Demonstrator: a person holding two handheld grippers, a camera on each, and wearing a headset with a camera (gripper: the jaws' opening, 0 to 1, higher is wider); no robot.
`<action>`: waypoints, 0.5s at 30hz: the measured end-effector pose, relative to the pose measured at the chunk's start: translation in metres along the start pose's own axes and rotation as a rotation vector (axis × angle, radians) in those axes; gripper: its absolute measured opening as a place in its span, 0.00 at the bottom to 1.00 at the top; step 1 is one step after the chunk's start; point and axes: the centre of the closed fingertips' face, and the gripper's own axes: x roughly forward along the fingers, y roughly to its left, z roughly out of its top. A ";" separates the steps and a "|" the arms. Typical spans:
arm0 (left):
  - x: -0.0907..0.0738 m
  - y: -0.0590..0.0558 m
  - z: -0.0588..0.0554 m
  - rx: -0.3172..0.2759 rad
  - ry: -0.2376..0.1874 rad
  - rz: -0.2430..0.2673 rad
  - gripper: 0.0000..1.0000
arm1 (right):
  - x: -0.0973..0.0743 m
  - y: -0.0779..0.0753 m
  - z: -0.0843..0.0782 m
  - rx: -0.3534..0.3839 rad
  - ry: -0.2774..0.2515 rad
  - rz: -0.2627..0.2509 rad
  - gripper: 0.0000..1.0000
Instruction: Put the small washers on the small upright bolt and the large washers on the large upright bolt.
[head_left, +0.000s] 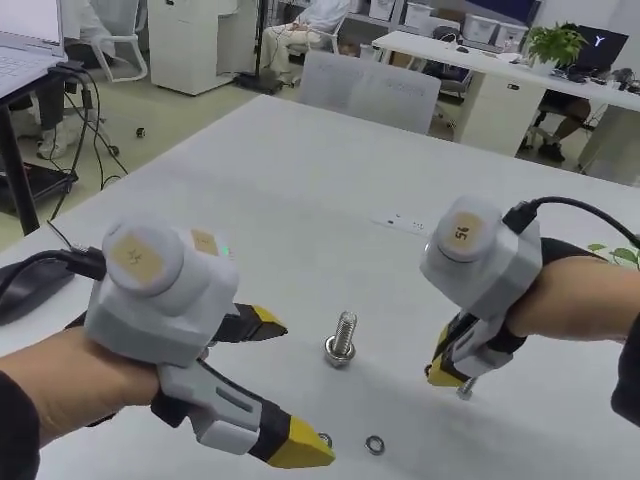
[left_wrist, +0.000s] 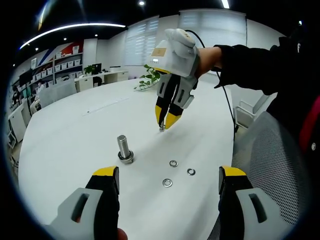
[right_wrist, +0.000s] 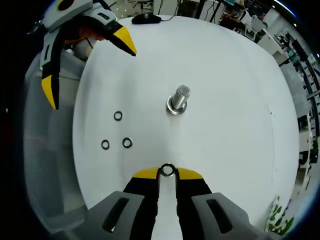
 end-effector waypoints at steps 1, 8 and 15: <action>0.000 -0.001 0.000 0.001 0.000 -0.003 0.81 | -0.002 -0.001 0.000 0.001 -0.002 -0.004 0.12; 0.001 -0.004 0.003 0.001 -0.012 -0.021 0.81 | -0.011 -0.002 -0.002 0.012 -0.015 -0.016 0.12; 0.001 -0.008 0.005 0.001 -0.025 -0.033 0.80 | -0.019 -0.002 -0.007 0.020 -0.018 -0.029 0.12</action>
